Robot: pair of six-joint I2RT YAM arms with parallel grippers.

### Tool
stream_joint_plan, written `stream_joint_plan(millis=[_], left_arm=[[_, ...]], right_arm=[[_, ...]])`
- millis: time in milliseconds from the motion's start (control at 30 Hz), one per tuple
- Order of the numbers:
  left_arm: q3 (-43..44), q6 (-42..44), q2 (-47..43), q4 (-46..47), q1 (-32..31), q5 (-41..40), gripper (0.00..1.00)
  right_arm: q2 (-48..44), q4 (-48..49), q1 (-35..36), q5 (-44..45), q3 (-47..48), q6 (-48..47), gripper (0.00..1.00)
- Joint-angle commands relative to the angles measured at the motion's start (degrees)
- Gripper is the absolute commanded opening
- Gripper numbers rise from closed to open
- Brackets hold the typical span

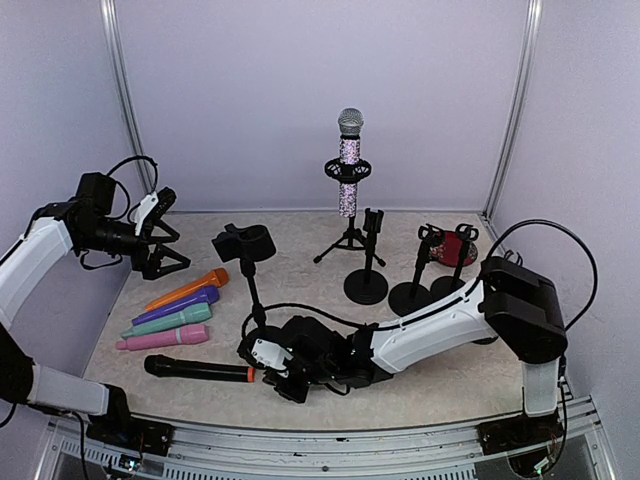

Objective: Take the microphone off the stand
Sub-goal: Move the microphone to the corner of the board.

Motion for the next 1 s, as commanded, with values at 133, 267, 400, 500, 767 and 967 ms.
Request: stream_joint_plan(millis=[133, 267, 400, 500, 767, 967], left_arm=[[1.96, 0.21, -0.16, -0.14, -0.38, 0.13, 0.99], [2.36, 0.24, -0.17, -0.39, -0.38, 0.16, 0.99], [2.47, 0.51, -0.32, -0.61, -0.34, -0.07, 0.99], [2.37, 0.61, -0.43, -0.72, -0.38, -0.01, 0.99], [1.31, 0.16, 0.08, 0.25, -1.05, 1.52, 0.99], [0.67, -0.57, 0.86, 1.41, -2.56, 2.05, 0.99]], right_arm=[[9.78, -2.13, -0.14, -0.27, 13.39, -1.71, 0.08], [15.33, -4.48, 0.07, -2.53, 22.12, -2.85, 0.06], [20.83, -7.79, 0.33, -3.09, 32.48, -3.37, 0.06], [21.22, -7.75, 0.38, -1.98, 34.20, -2.67, 0.09], [8.11, -0.50, -0.13, 3.63, 19.53, 0.19, 0.48], [-0.84, 4.65, -0.65, 9.03, 6.89, 3.37, 0.55]])
